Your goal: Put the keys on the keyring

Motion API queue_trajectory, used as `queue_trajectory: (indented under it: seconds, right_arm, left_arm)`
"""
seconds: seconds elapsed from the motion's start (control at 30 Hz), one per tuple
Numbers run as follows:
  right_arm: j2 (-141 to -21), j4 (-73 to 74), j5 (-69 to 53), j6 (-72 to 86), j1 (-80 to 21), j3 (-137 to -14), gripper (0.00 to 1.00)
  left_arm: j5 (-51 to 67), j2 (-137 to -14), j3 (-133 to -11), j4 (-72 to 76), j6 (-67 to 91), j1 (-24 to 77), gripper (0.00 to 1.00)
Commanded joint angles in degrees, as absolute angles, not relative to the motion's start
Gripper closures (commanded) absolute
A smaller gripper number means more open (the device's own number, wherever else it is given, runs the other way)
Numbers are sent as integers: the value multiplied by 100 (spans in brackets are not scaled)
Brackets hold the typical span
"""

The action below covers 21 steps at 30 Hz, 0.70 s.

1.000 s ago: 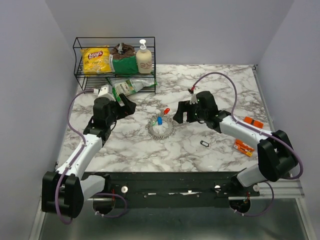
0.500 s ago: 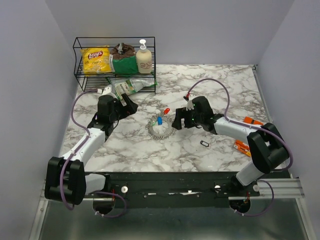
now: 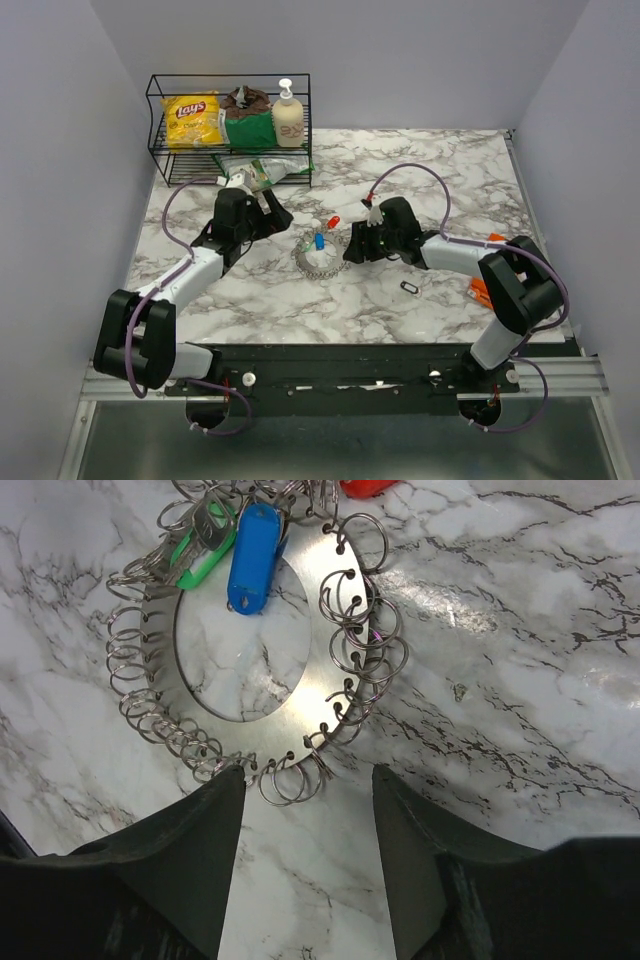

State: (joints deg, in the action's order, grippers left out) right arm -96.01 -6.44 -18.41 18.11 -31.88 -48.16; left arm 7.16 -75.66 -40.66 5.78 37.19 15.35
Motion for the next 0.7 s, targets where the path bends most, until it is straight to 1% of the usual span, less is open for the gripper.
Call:
queue_trajectory:
  seconds: [0.0, 0.27, 0.33, 0.43, 0.47, 0.6, 0.67]
  right_arm:
    - [-9738, -817, -2048, 1828, -3226, -4808, 41]
    - [-9782, -835, -2039, 1863, -3234, -4781, 42]
    - [-9791, -844, -2004, 1872, -3226, -4764, 43]
    - [-9826, -844, -2013, 1863, -3226, -4772, 48]
    - [-9835, -835, -2013, 1863, -3226, -4772, 48]
    - [-9888, -835, -2039, 1863, -3226, -4790, 56]
    - [-9905, -835, -2057, 1863, -3234, -4790, 58]
  left_arm:
    - [659, -7734, -4421, 527, 3551, 1766, 1]
    - [536, -7840, -4649, 413, 3437, 2092, 2]
    - [527, -7840, -4658, 404, 3402, 2136, 2]
    - [562, -7831, -4658, 396, 3366, 2153, 4]
    - [563, -7822, -4667, 396, 3349, 2153, 4]
    - [563, -7814, -4667, 396, 3331, 2162, 5]
    - [571, -7822, -4658, 404, 3331, 2171, 5]
